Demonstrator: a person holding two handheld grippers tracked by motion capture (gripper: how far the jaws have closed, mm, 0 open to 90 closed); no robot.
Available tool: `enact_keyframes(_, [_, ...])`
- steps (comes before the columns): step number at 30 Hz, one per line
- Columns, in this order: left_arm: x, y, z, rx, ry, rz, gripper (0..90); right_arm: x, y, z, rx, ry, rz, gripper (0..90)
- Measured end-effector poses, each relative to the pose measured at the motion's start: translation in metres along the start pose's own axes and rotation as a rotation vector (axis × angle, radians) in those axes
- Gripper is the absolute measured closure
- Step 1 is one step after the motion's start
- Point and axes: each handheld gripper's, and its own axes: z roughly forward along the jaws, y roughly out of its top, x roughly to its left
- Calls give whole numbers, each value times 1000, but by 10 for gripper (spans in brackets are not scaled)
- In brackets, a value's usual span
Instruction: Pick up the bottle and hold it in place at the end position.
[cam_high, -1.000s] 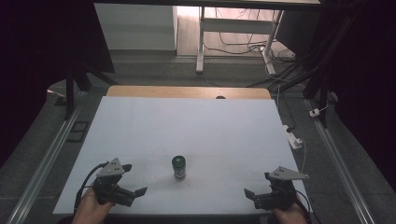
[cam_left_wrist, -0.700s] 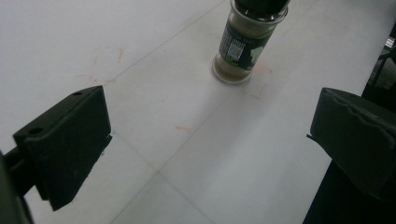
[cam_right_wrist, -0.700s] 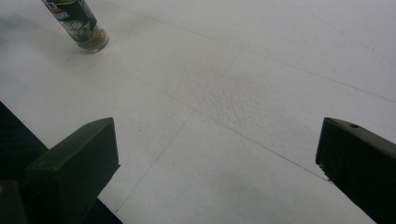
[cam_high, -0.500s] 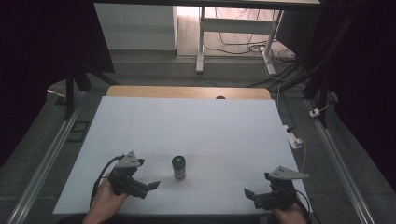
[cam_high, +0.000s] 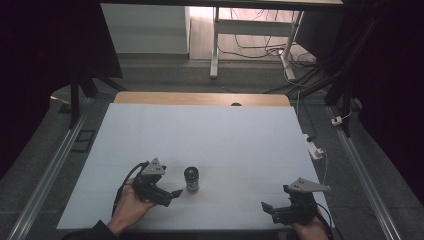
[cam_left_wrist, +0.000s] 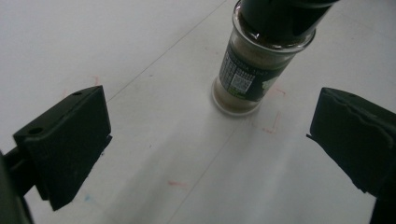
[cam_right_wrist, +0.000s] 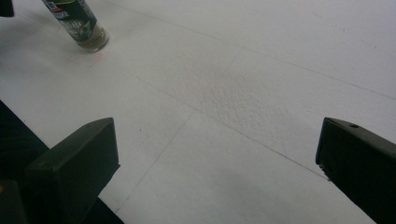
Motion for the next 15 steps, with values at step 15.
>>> enact_keyframes(15, [-16,16,37,32,24,114,41,0,0,0,3,1,-4,0])
